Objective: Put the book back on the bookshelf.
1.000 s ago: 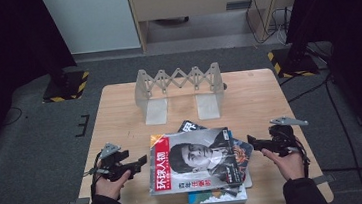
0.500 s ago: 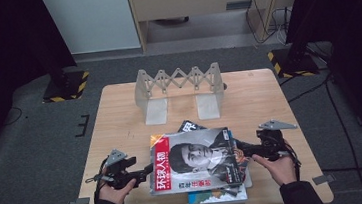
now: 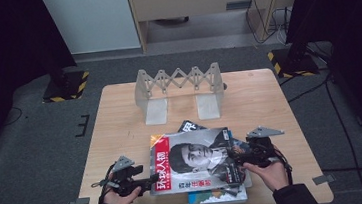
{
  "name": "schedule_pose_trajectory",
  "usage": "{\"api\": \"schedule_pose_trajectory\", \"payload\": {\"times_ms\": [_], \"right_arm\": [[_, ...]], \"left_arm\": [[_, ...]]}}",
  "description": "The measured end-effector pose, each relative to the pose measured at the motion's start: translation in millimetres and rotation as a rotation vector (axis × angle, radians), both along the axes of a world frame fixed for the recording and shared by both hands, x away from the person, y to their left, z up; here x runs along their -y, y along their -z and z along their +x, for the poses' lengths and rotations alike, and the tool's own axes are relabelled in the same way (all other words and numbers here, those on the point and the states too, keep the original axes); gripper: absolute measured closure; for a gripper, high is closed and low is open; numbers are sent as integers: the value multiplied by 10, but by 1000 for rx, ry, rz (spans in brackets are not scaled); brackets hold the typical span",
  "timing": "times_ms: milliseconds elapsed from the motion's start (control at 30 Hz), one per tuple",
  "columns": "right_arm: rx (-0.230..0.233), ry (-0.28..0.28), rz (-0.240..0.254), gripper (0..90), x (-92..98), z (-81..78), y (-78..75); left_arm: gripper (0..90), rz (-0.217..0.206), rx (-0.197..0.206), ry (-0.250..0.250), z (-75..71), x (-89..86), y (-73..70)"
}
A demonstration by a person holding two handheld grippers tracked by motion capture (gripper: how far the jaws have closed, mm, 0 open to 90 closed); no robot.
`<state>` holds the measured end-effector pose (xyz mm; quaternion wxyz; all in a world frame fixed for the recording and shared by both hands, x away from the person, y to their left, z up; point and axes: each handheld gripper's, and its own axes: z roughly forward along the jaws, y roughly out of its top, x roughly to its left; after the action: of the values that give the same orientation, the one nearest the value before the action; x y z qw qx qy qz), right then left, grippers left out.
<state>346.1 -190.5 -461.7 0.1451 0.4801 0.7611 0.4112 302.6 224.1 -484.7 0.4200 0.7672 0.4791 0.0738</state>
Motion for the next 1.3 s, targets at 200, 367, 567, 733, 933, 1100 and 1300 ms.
{"api": "schedule_pose_trajectory", "payload": {"times_ms": [200, 367, 567, 733, 933, 1100, 1300], "right_arm": [[-20, -26, -6, 114, -75, -14, 67], [-29, -48, -19, 120, -147, -14, 122], [-36, -80, -28, 161, -204, -11, 175], [-33, -90, -35, 192, -218, 0, 209], [-21, -92, -41, 205, -229, -2, 216], [-15, -91, -46, 206, -239, -12, 223], [-3, -103, -72, 203, -249, -17, 230]], "left_arm": [[225, 16, -45, 19, -18, 64, 54], [204, 1, -74, 39, -7, 93, 82], [188, -22, -97, 55, 12, 123, 119], [169, -37, -118, 81, 39, 163, 161], [157, -101, -179, 98, 89, 199, 224], [192, -137, -191, 123, 91, 209, 215], [284, -219, -118, 102, 45, 127, 69]]}}
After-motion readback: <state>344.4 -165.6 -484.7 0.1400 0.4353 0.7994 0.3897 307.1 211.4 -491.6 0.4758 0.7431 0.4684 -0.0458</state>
